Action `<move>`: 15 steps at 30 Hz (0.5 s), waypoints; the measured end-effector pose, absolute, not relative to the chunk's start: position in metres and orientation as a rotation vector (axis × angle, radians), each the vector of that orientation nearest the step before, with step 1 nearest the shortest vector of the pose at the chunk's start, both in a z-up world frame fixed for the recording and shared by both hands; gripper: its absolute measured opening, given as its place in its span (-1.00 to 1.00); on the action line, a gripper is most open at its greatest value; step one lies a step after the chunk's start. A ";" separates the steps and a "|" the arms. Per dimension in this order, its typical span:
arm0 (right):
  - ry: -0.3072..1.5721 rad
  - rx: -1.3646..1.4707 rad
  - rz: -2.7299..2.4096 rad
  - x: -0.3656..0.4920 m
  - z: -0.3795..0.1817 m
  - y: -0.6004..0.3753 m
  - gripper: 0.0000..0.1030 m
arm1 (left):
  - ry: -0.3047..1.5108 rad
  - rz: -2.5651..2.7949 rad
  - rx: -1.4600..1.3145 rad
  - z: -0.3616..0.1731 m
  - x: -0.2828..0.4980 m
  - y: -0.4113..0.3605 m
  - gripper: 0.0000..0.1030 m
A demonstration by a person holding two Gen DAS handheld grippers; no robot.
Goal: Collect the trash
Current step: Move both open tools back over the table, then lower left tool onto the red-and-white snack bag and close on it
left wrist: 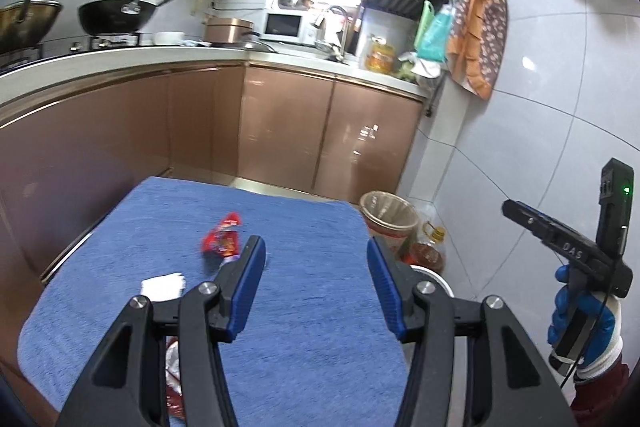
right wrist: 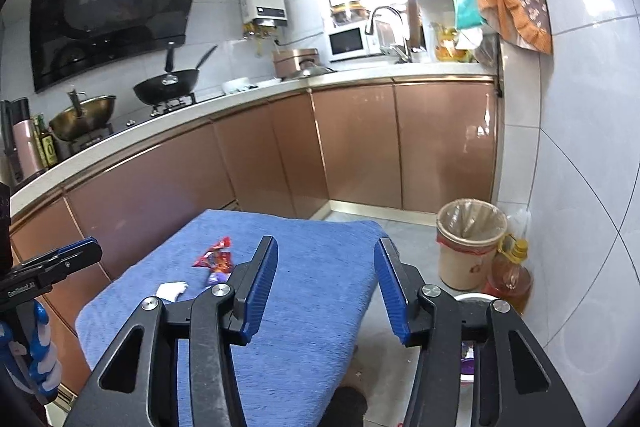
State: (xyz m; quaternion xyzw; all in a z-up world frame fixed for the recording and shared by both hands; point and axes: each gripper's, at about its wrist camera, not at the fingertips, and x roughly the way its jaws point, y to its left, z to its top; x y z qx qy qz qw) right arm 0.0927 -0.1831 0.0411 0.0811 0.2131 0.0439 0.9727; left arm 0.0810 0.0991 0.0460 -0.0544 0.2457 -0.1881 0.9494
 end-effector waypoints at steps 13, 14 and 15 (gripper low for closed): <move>0.389 0.160 0.141 0.079 0.049 -0.159 0.08 | 0.467 -0.243 -0.142 0.037 0.054 0.155 0.09; 0.387 0.163 0.144 0.079 0.049 -0.158 0.08 | 0.468 -0.235 -0.144 0.036 0.053 0.157 0.10; 0.386 0.167 0.147 0.078 0.048 -0.157 0.08 | 0.469 -0.227 -0.145 0.034 0.053 0.159 0.12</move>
